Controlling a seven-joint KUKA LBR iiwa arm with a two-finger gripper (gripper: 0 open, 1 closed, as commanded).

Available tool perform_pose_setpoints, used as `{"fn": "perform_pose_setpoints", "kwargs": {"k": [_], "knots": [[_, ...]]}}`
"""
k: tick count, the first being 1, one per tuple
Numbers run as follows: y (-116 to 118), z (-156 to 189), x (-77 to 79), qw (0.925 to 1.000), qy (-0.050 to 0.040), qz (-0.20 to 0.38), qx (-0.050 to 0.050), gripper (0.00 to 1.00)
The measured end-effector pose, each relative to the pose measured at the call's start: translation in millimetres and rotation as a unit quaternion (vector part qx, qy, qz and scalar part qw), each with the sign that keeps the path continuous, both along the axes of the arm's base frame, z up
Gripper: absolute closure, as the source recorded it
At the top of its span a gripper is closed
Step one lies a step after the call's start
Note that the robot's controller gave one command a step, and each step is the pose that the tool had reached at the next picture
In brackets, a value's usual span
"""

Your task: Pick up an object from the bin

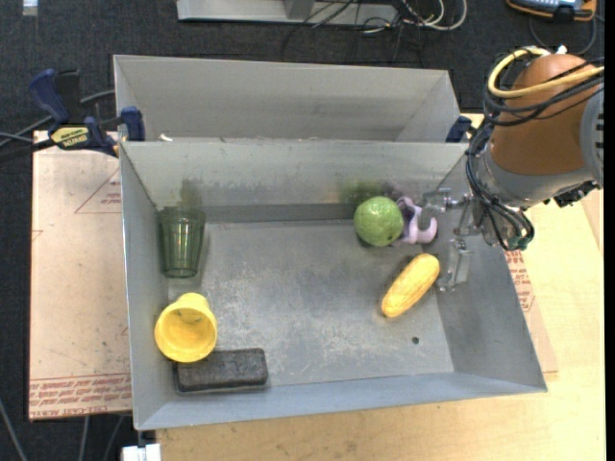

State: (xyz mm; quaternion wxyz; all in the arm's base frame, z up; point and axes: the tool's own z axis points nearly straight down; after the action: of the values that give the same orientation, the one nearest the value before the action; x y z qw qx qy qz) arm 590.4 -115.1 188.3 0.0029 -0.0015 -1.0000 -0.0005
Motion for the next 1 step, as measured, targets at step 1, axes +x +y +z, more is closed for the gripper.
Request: {"fn": "perform_pose_setpoints", "kwargs": {"k": [1], "knots": [[0.4,4.8,1.5,1.0000,-0.0037,0.001,-0.001,0.00]]}}
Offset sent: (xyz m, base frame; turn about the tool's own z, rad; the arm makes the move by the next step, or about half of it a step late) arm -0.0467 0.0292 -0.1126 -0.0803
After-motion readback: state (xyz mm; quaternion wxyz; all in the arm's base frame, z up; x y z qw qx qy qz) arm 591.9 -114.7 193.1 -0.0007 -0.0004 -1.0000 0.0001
